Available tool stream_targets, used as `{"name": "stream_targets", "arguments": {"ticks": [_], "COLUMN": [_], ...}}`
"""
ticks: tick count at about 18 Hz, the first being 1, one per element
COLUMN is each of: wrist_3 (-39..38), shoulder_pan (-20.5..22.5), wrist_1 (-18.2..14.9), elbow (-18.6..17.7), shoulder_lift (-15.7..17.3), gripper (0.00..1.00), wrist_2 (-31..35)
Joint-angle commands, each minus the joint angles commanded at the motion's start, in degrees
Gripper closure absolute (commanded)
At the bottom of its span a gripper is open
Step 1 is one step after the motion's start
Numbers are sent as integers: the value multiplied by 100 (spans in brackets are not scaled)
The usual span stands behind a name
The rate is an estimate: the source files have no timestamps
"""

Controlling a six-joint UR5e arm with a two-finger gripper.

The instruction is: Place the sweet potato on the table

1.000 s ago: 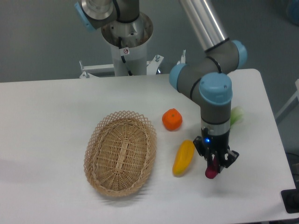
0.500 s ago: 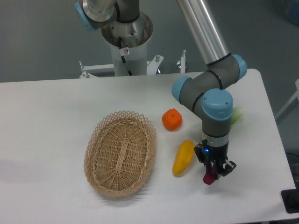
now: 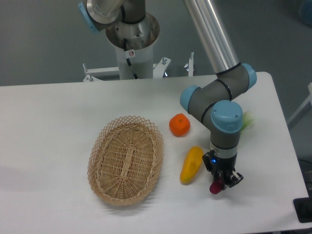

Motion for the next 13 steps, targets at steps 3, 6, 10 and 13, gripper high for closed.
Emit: {"name": "stream_targets", "arguments": {"ticks": [3, 6, 10, 13], "wrist_3": [-9, -551, -1617, -1635], "shoulder_pan": [0, 0, -53, -44], "wrist_1": [-17, -26, -26, -27], "elbow": [-17, -26, 220, 194], "shoulder_lift": [140, 290, 457, 729], "gripper": [0, 0, 0, 0], "wrist_2": [9, 0, -9, -9]}}
